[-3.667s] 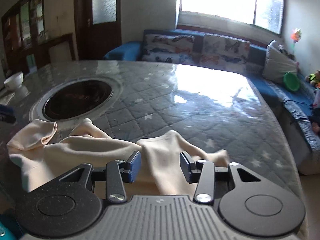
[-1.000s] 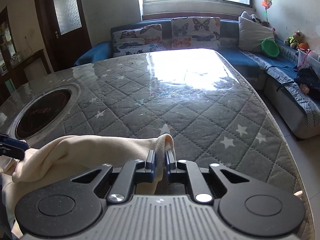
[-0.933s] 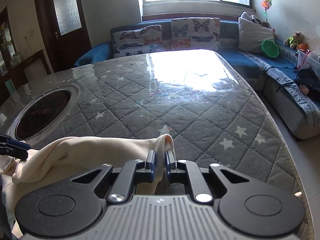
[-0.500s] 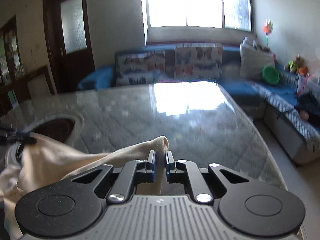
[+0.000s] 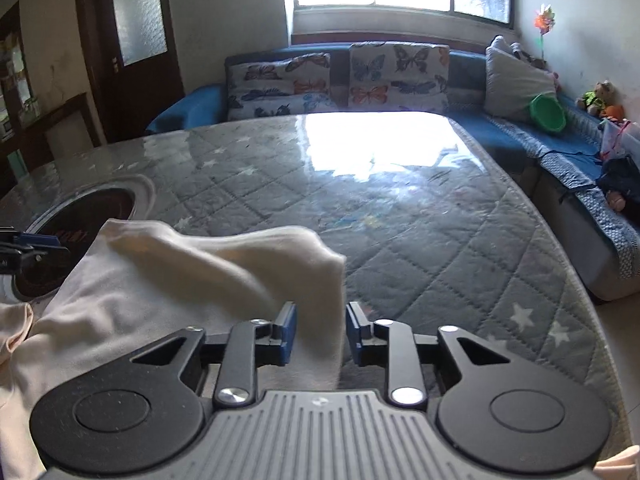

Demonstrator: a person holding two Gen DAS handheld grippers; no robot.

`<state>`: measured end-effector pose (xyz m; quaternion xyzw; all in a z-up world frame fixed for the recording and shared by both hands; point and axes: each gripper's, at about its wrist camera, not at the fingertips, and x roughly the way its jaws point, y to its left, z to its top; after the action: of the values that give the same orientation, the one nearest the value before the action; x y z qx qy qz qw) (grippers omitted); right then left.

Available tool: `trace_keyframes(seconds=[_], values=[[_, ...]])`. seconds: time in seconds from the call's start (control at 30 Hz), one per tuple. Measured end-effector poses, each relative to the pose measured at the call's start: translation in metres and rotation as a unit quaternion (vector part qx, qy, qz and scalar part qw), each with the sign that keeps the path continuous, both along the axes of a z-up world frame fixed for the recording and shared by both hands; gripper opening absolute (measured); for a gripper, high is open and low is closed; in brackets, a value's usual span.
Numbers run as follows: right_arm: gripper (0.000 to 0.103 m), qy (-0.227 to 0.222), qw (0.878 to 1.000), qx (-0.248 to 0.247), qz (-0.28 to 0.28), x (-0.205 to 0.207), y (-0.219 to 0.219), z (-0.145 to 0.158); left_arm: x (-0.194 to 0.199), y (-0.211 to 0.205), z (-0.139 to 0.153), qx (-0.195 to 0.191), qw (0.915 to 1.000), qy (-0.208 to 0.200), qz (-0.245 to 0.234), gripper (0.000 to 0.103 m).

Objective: Fold clothes

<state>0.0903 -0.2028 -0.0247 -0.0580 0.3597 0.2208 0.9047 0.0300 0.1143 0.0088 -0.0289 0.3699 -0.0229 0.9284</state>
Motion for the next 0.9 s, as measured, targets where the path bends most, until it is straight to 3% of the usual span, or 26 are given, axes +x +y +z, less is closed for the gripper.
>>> trace_keyframes(seconds=[0.17,0.23,0.3,0.37,0.4,0.7,0.8,0.9], values=[[0.036,0.011,1.000,-0.011,0.007,0.000,0.013,-0.011,0.005,-0.016,-0.015,0.013,0.9997,0.021,0.004,0.049],[0.039,0.012,1.000,-0.017,0.009,-0.001,0.017,-0.013,0.002,-0.024,-0.017,0.028,0.9995,0.011,-0.004,0.041],[0.043,0.008,1.000,-0.024,0.014,-0.004,0.021,-0.013,-0.001,-0.030,-0.016,0.041,0.9991,0.000,-0.013,0.021],[0.046,0.005,0.999,-0.031,0.019,-0.006,0.024,-0.013,-0.002,-0.031,-0.017,0.049,0.9987,-0.006,-0.012,0.009],[0.049,0.004,0.999,-0.035,0.022,-0.008,0.025,-0.013,-0.002,-0.032,-0.018,0.053,0.9985,-0.009,-0.010,0.007],[0.056,0.006,0.997,-0.052,0.051,-0.013,0.046,-0.013,0.000,0.008,-0.023,0.090,0.9947,-0.013,0.049,0.001],[0.057,0.012,0.997,-0.044,0.063,-0.009,0.060,-0.014,-0.001,0.033,-0.025,0.077,0.9940,0.002,0.078,0.001],[0.057,0.005,0.997,-0.047,0.066,-0.006,0.074,-0.013,-0.011,0.045,-0.020,0.044,0.9960,0.006,0.077,0.003]])
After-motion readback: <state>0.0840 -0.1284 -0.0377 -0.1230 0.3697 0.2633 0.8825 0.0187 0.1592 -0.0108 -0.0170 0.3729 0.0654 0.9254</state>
